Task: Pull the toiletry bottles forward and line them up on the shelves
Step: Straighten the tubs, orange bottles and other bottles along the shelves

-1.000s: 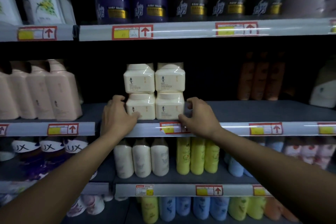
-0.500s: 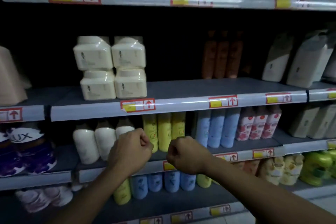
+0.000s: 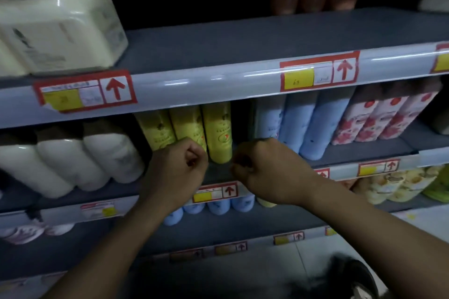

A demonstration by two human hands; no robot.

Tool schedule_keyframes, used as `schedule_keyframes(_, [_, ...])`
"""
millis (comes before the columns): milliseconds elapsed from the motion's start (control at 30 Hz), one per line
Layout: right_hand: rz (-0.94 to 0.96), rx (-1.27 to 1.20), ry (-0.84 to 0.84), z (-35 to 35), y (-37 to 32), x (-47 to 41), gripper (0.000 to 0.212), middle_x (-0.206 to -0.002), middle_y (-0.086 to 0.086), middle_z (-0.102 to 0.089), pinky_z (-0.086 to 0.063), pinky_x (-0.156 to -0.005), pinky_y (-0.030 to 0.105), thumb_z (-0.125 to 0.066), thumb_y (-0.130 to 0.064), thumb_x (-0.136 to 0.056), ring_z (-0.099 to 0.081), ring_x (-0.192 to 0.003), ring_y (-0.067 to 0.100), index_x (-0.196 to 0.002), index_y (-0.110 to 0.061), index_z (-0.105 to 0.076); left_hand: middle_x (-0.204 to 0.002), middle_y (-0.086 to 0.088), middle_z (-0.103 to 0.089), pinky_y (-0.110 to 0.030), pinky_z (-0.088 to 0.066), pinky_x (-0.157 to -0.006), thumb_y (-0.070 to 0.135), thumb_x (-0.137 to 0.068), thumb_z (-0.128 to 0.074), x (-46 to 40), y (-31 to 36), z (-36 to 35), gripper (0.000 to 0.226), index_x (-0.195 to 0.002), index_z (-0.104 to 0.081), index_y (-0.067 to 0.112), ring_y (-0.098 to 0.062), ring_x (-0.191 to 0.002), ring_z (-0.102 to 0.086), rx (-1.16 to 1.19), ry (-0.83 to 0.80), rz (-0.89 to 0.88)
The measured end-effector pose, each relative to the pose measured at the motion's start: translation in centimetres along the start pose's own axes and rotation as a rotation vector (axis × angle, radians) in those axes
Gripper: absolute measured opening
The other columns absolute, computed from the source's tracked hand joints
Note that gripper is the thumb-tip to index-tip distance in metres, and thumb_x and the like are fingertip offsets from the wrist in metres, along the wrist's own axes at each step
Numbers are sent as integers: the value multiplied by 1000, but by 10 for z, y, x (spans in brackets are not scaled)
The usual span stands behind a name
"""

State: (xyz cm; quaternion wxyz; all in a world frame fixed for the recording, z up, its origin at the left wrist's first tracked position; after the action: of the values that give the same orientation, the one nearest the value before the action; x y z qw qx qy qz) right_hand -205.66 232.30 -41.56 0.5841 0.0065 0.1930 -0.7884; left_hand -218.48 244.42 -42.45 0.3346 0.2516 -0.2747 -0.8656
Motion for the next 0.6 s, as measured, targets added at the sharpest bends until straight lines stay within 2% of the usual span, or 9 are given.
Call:
schedule_keyframes(167, [43, -51, 57, 5, 17, -6, 31, -85, 0, -71, -54, -64, 41, -49, -49, -88, -67, -80, 28, -92, -24, -67, -76, 20, -69, -35, -58, -71, 33, -84, -67, 7, 14, -7, 4, -83, -67, 30, 1, -76, -67, -43, 16, 17])
schedule_keyframes(233, [61, -97, 81, 9, 23, -4, 27, -87, -2, -72, -54, -65, 40, -51, -45, -88, -67, -81, 24, -94, -25, -68, -82, 18, -70, -36, -58, -73, 39, -83, -64, 15, 21, -10, 12, -89, -66, 29, -6, -83, -69, -118, 29, 36])
schedule_keyframes(367, [94, -173, 94, 13, 37, 11, 27, -89, -5, -71, -55, -66, 41, -52, -44, -88, -67, -82, 19, -100, -26, -69, -96, 15, -71, -37, -56, -77, 38, -88, -65, 31, 38, -26, 11, -97, -63, 32, -10, -94, -67, -219, 0, 62])
schedule_keyframes(600, [209, -178, 68, 29, 47, 39, 26, -95, -2, -71, -56, -69, 43, -53, -41, -90, -67, -88, 21, -102, -24, -68, -97, 12, -72, -40, -58, -78, 35, -90, -62, 45, 74, -46, 14, -101, -67, 29, -13, -93, -68, -174, 80, 74])
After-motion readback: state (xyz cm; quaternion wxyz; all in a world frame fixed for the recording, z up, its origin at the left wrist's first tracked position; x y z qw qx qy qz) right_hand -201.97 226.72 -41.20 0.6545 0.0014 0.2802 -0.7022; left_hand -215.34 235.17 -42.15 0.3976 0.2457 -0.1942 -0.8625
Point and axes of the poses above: each hand's wrist, its own x-axis away from the middle knuckle, its own z-axis out of the back of the hand, y = z × x, the point moved 8 cm from there along -x, towards the middle knuckle
